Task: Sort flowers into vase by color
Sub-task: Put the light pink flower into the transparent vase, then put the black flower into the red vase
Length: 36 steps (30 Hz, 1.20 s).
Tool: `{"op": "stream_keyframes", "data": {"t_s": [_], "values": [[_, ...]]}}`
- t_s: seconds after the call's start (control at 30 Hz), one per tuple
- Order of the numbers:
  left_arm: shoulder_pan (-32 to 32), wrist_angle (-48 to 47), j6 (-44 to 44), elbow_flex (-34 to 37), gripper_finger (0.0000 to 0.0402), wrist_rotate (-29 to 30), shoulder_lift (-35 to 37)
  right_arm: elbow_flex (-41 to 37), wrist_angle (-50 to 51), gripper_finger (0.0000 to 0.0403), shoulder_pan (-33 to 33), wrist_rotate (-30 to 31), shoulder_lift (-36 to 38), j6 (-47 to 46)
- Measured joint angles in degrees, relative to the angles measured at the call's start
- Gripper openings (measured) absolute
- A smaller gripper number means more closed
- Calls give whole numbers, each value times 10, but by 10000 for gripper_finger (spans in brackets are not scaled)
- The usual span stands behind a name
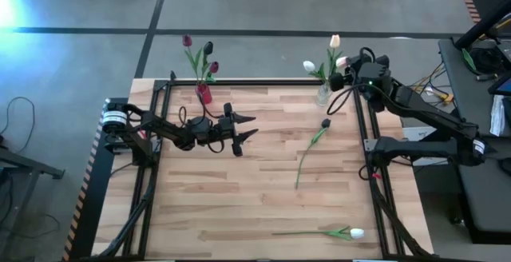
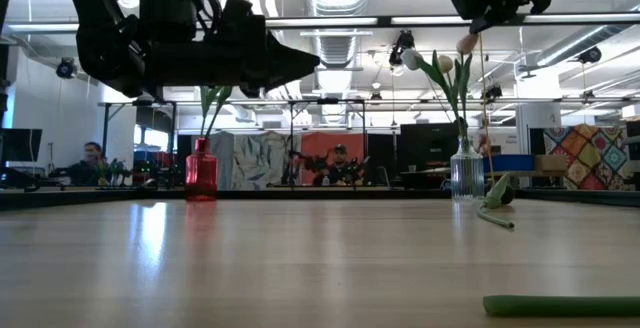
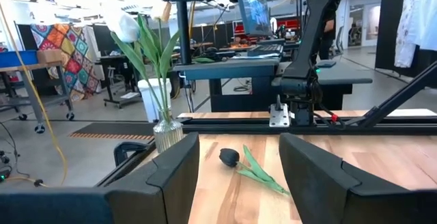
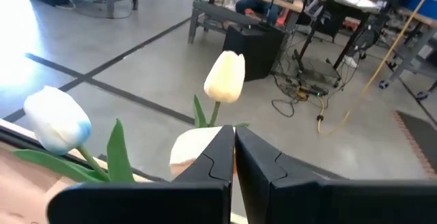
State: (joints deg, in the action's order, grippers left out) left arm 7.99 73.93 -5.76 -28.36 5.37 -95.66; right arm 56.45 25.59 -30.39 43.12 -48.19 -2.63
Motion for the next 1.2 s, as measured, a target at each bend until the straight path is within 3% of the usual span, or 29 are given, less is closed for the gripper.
{"op": "stream_keyframes", "data": {"t_s": [0.27, 0.57, 0.73, 1.03, 1.2], "values": [[0, -44, 27, -12, 183, -10, 0, 45, 17, 9, 4, 4, 39, 37], [-16, -166, 48, -118, 139, -94, -48, 24, 100, 9, 53, 0, 96, 31], [-40, -234, 35, -199, 108, -106, -114, -31, 102, 9, 88, 0, 148, 8], [-51, -491, 37, -410, 49, -104, -232, -101, 84, 9, 124, 4, 209, 0], [-50, -573, 65, -507, 6, -104, -294, -122, 81, 9, 125, 4, 227, 1]]}}
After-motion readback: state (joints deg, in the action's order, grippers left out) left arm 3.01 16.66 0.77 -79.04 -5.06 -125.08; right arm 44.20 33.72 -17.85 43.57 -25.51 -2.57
